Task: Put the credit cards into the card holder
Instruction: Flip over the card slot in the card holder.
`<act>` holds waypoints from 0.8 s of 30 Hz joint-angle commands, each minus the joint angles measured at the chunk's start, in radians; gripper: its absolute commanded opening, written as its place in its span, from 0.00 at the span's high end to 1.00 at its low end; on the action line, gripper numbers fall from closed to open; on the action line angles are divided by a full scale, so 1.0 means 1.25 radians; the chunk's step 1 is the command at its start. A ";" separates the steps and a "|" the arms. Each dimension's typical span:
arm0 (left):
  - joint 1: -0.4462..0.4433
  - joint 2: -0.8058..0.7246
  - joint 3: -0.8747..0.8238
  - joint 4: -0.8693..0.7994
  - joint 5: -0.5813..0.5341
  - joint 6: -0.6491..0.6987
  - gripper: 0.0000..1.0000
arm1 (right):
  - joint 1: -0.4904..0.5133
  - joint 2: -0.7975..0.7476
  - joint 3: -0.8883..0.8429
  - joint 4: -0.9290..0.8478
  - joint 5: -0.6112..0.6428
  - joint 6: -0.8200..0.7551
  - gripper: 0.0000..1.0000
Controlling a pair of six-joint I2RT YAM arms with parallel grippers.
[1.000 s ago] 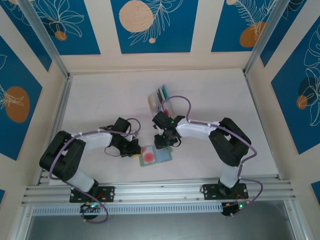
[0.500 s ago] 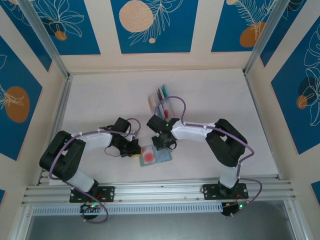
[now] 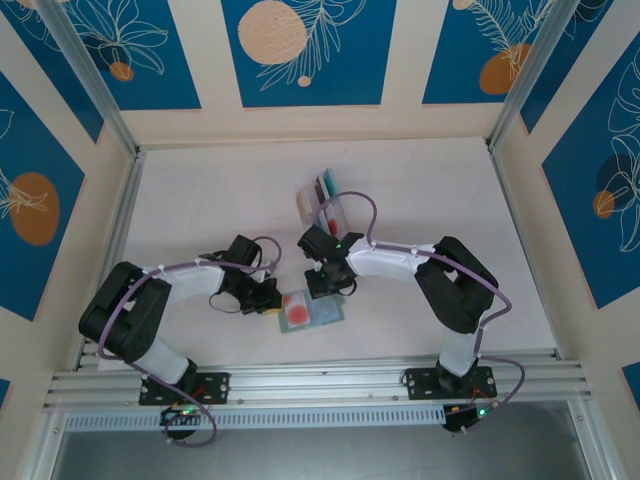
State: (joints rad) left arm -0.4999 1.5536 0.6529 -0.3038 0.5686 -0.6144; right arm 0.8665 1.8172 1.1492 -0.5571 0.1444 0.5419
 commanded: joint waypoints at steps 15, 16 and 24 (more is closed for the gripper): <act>-0.047 0.046 -0.039 0.096 -0.044 -0.061 1.00 | 0.009 0.078 0.119 0.006 -0.297 0.058 0.81; -0.047 0.046 -0.039 0.099 -0.041 -0.064 1.00 | 0.011 0.082 0.121 0.011 -0.304 0.063 0.79; -0.043 0.030 -0.045 0.106 -0.032 -0.085 1.00 | 0.008 0.066 0.104 0.035 -0.361 0.071 0.59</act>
State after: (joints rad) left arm -0.5369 1.5581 0.6334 -0.2070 0.5762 -0.7021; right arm 0.8677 1.9251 1.2755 -0.5541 -0.1890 0.6216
